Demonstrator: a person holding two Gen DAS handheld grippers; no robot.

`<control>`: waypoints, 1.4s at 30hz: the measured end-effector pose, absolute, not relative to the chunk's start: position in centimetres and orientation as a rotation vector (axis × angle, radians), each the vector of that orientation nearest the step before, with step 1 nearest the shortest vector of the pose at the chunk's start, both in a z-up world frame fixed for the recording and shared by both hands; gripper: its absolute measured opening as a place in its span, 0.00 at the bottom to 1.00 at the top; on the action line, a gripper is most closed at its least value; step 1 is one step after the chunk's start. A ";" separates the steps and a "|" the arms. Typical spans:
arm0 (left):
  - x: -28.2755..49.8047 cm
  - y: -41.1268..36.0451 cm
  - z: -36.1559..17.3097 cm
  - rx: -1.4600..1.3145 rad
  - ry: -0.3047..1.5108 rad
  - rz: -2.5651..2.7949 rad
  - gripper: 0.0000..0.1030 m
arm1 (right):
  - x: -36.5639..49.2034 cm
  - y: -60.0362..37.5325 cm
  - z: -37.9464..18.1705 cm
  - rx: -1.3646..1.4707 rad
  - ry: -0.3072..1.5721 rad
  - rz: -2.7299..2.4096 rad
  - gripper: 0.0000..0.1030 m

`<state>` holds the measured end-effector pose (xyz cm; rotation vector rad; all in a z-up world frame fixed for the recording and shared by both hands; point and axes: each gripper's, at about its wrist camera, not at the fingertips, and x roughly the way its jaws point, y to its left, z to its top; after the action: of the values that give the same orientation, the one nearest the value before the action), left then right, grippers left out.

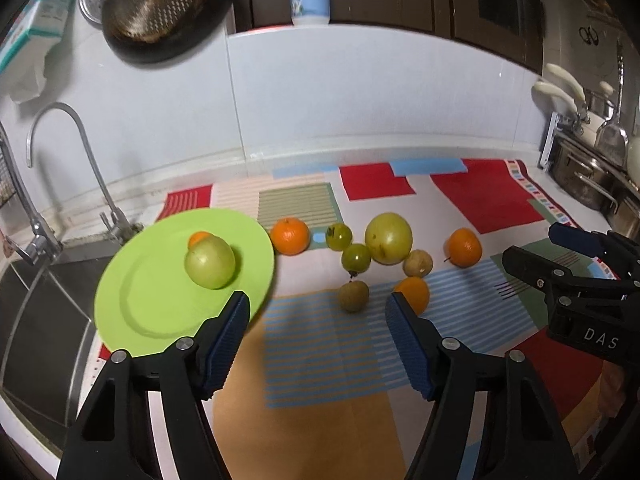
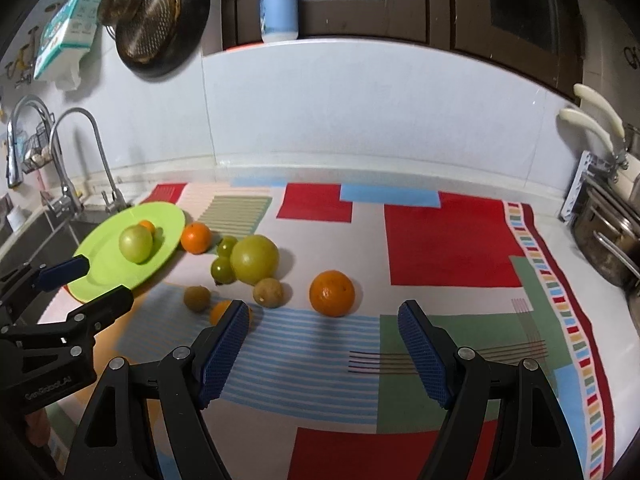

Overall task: Organize fruits
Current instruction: 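Grasp the large orange with the right tool while the left tool grasps a brown kiwi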

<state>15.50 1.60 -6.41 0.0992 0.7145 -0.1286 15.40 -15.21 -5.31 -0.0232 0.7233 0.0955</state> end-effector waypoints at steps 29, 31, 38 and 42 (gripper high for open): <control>21.5 -0.4 -11.8 0.139 0.858 -0.229 0.41 | 22.5 -16.1 -11.3 -0.023 0.873 0.130 0.63; 21.7 -0.5 -11.9 0.133 0.863 -0.239 0.38 | 22.8 -16.0 -11.5 -0.021 0.880 0.135 0.58; 22.0 -0.6 -11.7 0.128 0.859 -0.256 0.26 | 23.1 -16.1 -11.8 -0.005 0.895 0.158 0.40; 21.8 -0.5 -11.2 0.125 0.846 -0.250 0.26 | 22.9 -16.1 -11.7 -0.010 0.891 0.153 0.40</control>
<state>21.83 -0.48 -11.17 0.1246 0.8459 -0.2500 22.88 -16.06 -11.69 -0.0099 0.8913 0.1527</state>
